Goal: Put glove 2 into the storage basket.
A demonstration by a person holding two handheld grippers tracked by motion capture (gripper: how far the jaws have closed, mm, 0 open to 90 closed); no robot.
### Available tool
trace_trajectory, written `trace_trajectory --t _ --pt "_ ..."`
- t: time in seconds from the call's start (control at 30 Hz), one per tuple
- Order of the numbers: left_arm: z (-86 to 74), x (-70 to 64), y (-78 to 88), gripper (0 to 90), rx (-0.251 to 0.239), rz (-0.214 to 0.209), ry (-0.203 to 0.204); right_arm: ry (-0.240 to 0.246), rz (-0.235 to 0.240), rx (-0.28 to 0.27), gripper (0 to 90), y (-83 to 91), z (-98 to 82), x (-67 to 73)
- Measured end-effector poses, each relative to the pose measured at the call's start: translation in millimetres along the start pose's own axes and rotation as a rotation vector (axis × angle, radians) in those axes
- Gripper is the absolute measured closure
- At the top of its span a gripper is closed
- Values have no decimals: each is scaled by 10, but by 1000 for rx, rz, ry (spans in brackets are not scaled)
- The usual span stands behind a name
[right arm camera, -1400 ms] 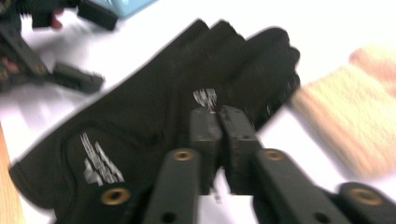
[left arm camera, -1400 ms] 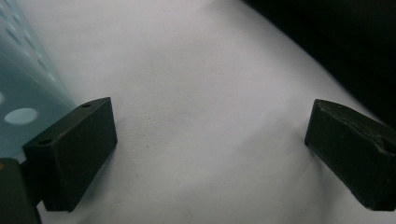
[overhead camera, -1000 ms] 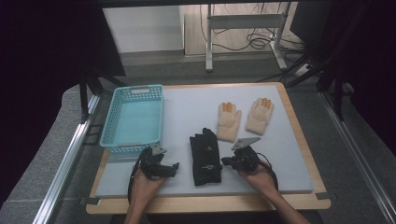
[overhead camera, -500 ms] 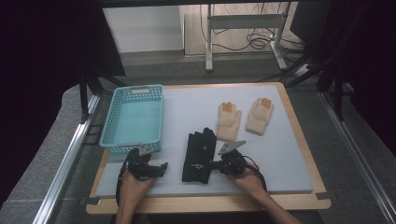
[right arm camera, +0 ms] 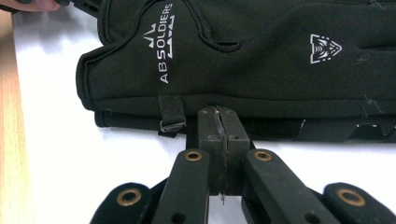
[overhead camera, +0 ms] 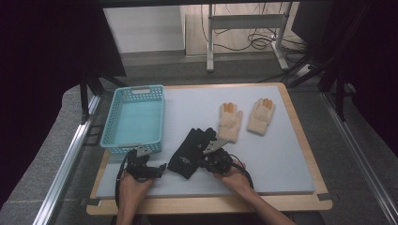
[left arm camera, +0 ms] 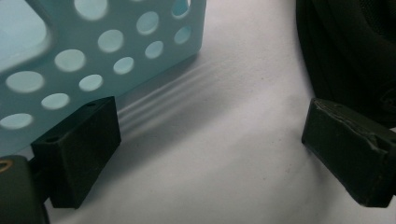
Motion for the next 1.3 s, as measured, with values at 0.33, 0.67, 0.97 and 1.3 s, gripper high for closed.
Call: trace_trajectory --t 0.33,0.67,0.97,1.3 --pt "-4 1 -1 44 -4 -2 -1 -4 -35 -26 786 243 -115 -111" --pt "-5 2 -1 44 -5 -3 0 -73 -143 -67 530 624 -360 -414" --pt "-5 5 0 44 -2 -3 -2 -143 -253 -65 345 944 -658 -688" --pt "-6 1 -1 43 -7 -3 0 -208 -382 -44 250 1177 -987 -950"
Point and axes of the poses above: each handheld gripper's, and its own axes: y roughly backward along the jaws, z roughly out of its top, x roughly to its left, the point moved 2 cm from there along -y, roughly forward along the jaws, and after that the axes turned 3 degrees about x, right-handed, at the moved point
